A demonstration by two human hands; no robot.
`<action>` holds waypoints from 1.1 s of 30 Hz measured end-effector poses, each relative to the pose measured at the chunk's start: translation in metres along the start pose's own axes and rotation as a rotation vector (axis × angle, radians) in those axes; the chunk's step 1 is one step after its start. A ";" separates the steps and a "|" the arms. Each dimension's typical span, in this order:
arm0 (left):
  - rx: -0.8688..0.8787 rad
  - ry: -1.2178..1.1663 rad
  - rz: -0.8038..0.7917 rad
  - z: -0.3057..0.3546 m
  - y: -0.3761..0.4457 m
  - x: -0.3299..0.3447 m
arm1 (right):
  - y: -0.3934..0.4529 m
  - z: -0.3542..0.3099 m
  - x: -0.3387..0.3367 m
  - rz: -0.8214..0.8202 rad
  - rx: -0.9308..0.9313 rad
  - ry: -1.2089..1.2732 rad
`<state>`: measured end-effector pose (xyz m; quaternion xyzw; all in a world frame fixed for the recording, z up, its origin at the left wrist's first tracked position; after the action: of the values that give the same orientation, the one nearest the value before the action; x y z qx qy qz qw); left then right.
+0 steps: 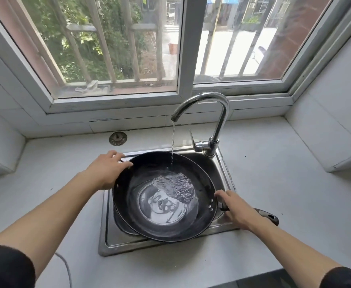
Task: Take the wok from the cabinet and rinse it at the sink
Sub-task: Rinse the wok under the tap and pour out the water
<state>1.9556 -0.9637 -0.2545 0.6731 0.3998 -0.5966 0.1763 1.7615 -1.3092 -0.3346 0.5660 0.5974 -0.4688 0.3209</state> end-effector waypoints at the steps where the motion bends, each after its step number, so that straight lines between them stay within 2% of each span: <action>1: 0.020 0.012 -0.036 0.001 0.002 0.002 | 0.000 0.001 0.001 0.002 -0.011 0.002; 6: 0.045 -0.006 -0.165 -0.002 0.006 0.012 | 0.002 0.002 -0.002 0.030 -0.037 0.001; 14: 0.048 -0.115 -0.182 -0.015 0.016 0.041 | 0.010 0.009 -0.013 0.038 -0.028 -0.048; 20: 0.173 -0.075 -0.129 -0.011 0.028 0.045 | 0.012 0.013 -0.006 0.046 -0.007 -0.048; 28: 0.152 -0.120 -0.221 -0.013 0.042 0.046 | 0.016 0.014 -0.003 0.019 -0.005 -0.005; 33: 0.135 -0.154 -0.178 -0.010 0.039 0.051 | 0.015 0.016 -0.010 0.086 -0.043 0.013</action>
<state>1.9894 -0.9640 -0.3094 0.5977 0.4022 -0.6853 0.1070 1.7753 -1.3291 -0.3344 0.5870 0.5845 -0.4381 0.3491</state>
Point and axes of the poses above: each hand's wrist, its own y-axis towards the middle knuckle, its own x-axis out of the palm, z = x × y, the point moved 6 cm from there along y, towards the middle knuckle, and after that the axes turned 13 degrees about z, right-handed, at the moved point
